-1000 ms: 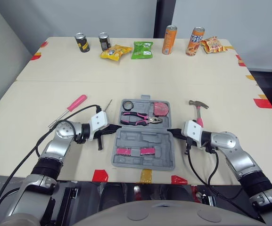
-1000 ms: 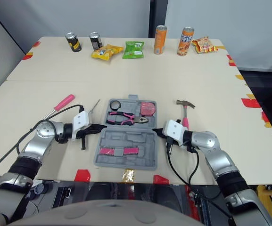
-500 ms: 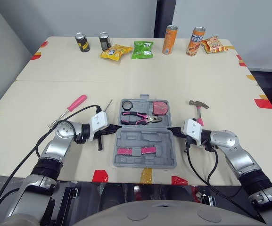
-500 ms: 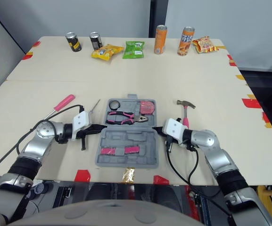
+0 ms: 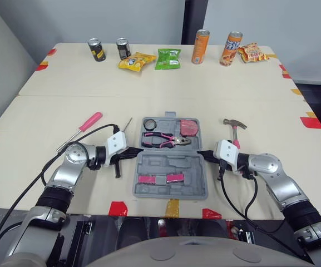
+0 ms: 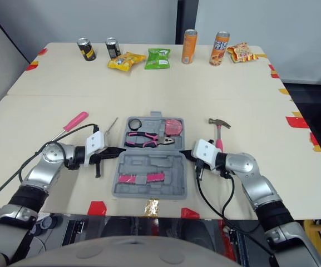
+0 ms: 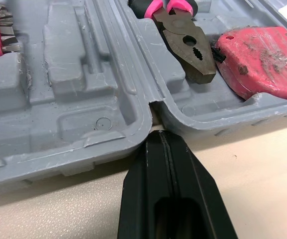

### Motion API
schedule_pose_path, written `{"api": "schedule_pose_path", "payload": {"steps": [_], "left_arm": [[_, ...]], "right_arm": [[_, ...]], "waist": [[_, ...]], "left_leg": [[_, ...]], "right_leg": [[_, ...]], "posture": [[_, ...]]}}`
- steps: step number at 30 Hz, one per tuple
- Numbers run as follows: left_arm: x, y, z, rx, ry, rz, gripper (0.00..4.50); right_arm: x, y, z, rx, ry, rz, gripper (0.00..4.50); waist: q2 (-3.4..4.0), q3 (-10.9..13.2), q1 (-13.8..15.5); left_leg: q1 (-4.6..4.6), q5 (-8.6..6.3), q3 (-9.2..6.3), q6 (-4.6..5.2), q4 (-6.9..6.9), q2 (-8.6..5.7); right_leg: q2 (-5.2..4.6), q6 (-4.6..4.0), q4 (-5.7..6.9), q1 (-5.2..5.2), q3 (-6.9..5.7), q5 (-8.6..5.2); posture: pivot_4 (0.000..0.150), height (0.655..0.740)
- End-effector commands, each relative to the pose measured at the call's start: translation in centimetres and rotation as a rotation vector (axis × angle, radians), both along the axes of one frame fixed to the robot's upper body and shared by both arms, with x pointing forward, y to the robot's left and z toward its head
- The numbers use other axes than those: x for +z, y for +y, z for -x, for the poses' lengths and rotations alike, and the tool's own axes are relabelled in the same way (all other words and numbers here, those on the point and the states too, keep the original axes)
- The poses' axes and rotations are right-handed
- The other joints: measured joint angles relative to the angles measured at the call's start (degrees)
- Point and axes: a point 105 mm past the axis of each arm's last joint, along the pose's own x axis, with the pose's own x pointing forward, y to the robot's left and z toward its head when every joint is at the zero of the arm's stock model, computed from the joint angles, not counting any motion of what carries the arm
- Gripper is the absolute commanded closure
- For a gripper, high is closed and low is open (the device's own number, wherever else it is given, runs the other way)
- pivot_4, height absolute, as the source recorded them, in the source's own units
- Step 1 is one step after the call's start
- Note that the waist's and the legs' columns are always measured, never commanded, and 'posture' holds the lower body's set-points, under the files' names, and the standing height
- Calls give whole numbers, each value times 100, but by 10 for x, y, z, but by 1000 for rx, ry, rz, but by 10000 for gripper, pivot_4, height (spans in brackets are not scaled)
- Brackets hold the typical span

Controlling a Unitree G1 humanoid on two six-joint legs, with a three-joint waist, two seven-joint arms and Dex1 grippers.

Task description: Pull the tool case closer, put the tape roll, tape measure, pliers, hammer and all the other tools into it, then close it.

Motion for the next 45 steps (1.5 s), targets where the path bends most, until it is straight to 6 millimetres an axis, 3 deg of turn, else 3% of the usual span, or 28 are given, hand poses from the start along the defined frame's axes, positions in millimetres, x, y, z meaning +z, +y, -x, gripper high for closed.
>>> {"api": "schedule_pose_path", "payload": {"steps": [1, 12, 19, 30, 35, 38, 40, 43, 45], "left_arm": [[-10, 1, 11, -23, 46, -25, 45000], [-10, 6, 9, 5, 38, -31, 45000], [-7, 11, 8, 20, 26, -32, 45000], [27, 22, 13, 24, -62, 8, 45000], [72, 20, 27, 60, -117, 244, 45000], [95, 38, 35, 176, -131, 380, 45000], [106, 62, 38, 309, -154, 444, 45000], [113, 97, 45, 490, -185, 488, 36463], [104, 117, 55, 574, -182, 455, 30144]], "right_arm": [[-8, 6, 9, 35, 41, 11, 44544], [-8, 6, 9, 37, 45, 6, 44544], [0, -11, 5, -15, 5, 5, 44544], [30, -30, 8, -55, -49, -34, 44544], [47, -52, 13, -138, -47, -107, 44544], [63, -73, 16, -228, -49, -216, 44544], [75, -91, 20, -285, -59, -276, 44544], [81, -118, 31, -364, -57, -315, 45000], [78, -133, 42, -410, -46, -323, 39641]], "waist": [[0, 0, -2], [0, 0, -11], [0, 0, 19], [-1, 32, 38], [-5, 63, 71], [-8, 68, 85], [-10, 70, 87], [-12, 73, 86], [-14, 74, 81]], "left_leg": [[0, 0, 1, -3, -3, 0], [1, 1, 5, -13, -14, 2], [0, 1, 5, -13, -13, 2], [-5, 1, 3, -12, -10, 2], [-13, 0, 3, -14, -8, 2], [-17, -1, 6, -20, -12, 1], [-15, -1, 7, -20, -12, 1], [-12, -2, 7, -19, -13, 4], [-11, -2, 7, -16, -12, 4]], "right_leg": [[2, 0, -2, 0, 0, 0], [6, -1, -13, 0, 1, 0], [6, -1, -12, 0, 1, 0], [6, -1, -10, -4, -2, 0], [6, 0, -12, -6, 0, 0], [6, 0, -16, -7, 0, 0], [6, 0, -23, -8, 1, 0], [9, -1, -24, -8, 2, 0], [8, -1, -28, -5, 2, 0]], "posture": [[1500, 7400], [1500, 7400], [1500, 7400], [1500, 7400], [1500, 7400], [1500, 7400], [1500, 7400], [1500, 7400], [1500, 7400]]}}
